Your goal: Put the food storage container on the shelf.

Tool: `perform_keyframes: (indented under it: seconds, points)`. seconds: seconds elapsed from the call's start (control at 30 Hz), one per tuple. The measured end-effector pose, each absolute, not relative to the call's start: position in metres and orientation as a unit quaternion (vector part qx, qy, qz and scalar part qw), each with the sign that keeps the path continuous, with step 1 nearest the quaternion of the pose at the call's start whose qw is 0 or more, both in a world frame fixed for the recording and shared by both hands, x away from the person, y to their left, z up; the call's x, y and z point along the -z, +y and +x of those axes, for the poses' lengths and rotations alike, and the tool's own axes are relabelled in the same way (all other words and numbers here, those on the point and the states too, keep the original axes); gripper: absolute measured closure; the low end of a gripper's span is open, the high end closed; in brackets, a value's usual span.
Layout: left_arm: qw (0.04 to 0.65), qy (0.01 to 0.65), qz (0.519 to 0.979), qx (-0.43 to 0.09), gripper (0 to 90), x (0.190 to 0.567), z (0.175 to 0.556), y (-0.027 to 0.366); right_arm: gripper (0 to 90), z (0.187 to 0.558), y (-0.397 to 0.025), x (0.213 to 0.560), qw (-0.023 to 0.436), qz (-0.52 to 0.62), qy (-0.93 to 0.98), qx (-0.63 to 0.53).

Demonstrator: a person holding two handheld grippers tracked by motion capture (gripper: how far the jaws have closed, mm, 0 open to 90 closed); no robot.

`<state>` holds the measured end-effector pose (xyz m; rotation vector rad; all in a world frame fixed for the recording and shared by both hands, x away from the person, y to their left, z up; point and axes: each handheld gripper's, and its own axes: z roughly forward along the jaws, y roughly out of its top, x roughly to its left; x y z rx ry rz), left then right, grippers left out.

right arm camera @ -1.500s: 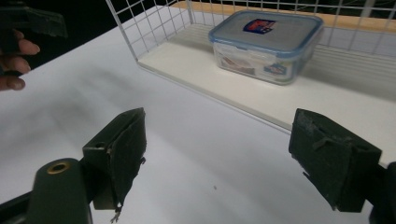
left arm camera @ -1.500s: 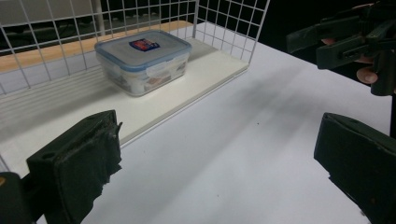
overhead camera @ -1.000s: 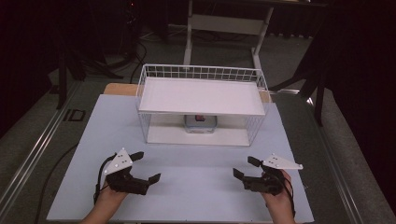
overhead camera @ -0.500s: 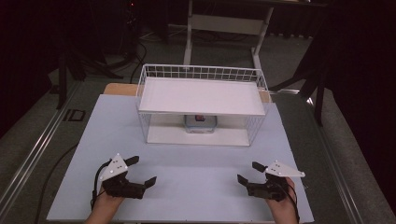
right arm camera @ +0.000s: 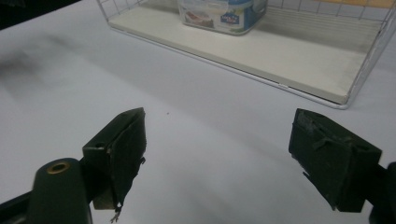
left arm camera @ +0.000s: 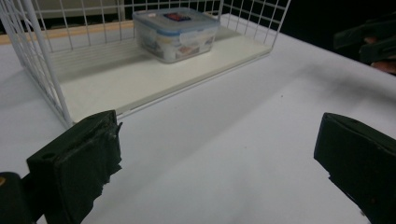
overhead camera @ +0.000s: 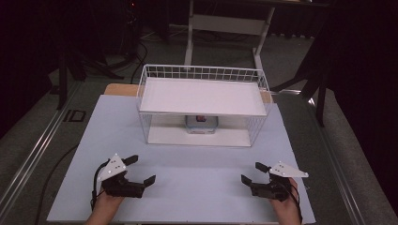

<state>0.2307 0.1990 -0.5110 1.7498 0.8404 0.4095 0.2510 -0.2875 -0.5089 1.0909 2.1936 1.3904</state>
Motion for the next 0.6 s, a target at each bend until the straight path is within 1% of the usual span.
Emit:
perform_keyframes:
  seconds: [0.23,0.3,0.6]
  points:
    - [0.57,0.359,0.716,-0.182,1.5,0.5066,0.2303,0.2064,19.0,0.2564,-0.2916,0.5108,0.148,0.366,0.76,-0.517]
    - [0.576,0.356,0.713,-0.182,1.5,0.5063,0.23,0.2073,19.0,0.2574,-0.2919,0.5109,0.15,0.362,0.759,-0.519]
    - [0.574,0.35,0.716,-0.186,1.5,0.5048,0.2276,0.2048,18.9,0.257,-0.2914,0.5101,0.154,0.359,0.76,-0.519]
